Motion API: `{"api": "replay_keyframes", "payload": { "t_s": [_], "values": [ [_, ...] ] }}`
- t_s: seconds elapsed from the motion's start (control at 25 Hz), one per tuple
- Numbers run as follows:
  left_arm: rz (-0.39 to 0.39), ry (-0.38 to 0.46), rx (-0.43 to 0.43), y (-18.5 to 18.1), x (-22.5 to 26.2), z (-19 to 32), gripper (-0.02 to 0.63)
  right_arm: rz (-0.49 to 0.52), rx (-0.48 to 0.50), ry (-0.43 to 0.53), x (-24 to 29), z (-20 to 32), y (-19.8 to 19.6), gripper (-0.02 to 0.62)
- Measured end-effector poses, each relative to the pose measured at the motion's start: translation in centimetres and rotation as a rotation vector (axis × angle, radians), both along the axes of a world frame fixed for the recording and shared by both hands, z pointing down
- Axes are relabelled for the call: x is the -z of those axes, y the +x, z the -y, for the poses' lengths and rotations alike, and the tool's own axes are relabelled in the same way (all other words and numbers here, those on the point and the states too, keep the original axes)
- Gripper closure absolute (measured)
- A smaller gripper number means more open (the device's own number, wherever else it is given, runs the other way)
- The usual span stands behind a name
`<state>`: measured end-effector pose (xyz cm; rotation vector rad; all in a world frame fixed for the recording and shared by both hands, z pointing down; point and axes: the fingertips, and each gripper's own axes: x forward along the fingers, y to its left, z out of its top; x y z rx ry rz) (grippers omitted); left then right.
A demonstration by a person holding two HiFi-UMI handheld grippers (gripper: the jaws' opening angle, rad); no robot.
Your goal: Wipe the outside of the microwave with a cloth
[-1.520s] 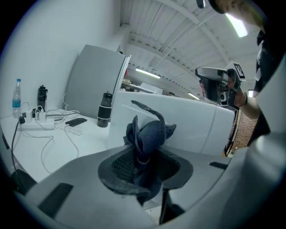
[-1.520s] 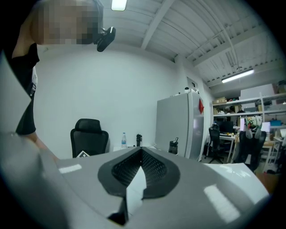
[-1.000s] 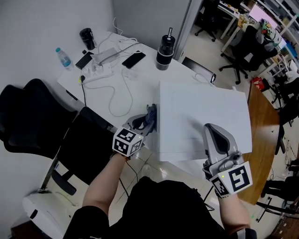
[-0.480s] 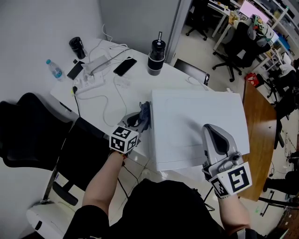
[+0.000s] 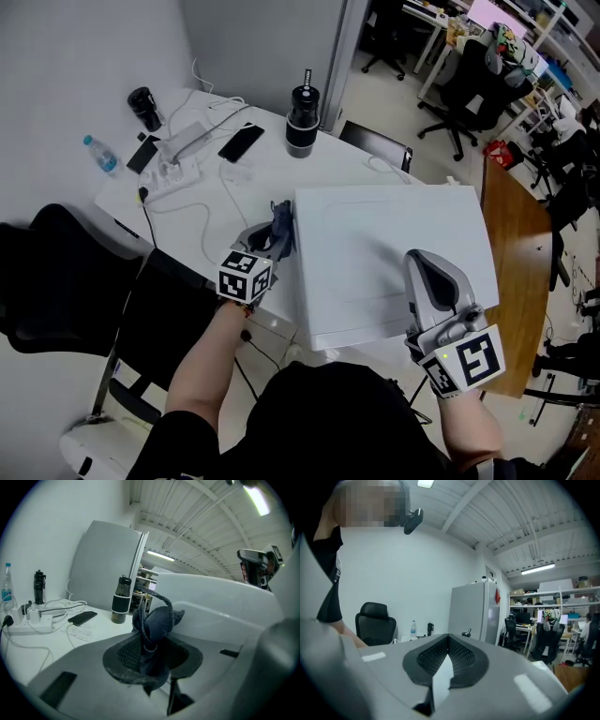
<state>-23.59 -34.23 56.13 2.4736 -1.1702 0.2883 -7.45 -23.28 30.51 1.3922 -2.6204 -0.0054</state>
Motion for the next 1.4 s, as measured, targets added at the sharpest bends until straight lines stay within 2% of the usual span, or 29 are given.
{"api": "replay_keyframes", "payload": {
  "t_s": [0.28,0.6,0.76,1.0,1.16,1.4],
  "values": [
    [-0.014,0.009,0.026,-0.7,1.3,0.8,0.502,0.001,-0.001,-0.007,0.2,-0.1,0.1,0.594],
    [-0.026,0.113,0.010,-2.2,6.8,-0.3,0.502,0.010,0.066,-0.056,-0.4,-0.1,-1.9,0.582],
    [-0.059,0.182,-0.015,-2.8,11.2,-1.7,0.500,0.028,0.145,-0.096,-0.3,-0.1,-3.8,0.514],
    [-0.183,0.270,-0.122,-2.9,17.7,-4.9,0.500,0.036,0.299,-0.168,-1.0,-0.4,-7.4,0.396],
    [-0.271,0.288,-0.217,-2.2,21.2,-7.5,0.500,0.040,0.422,-0.240,-1.7,-1.2,-9.6,0.304],
    [-0.394,0.282,-0.355,-1.1,24.6,-10.4,0.499,-0.021,0.531,-0.285,-2.6,-1.7,-12.0,0.226]
  ]
}}
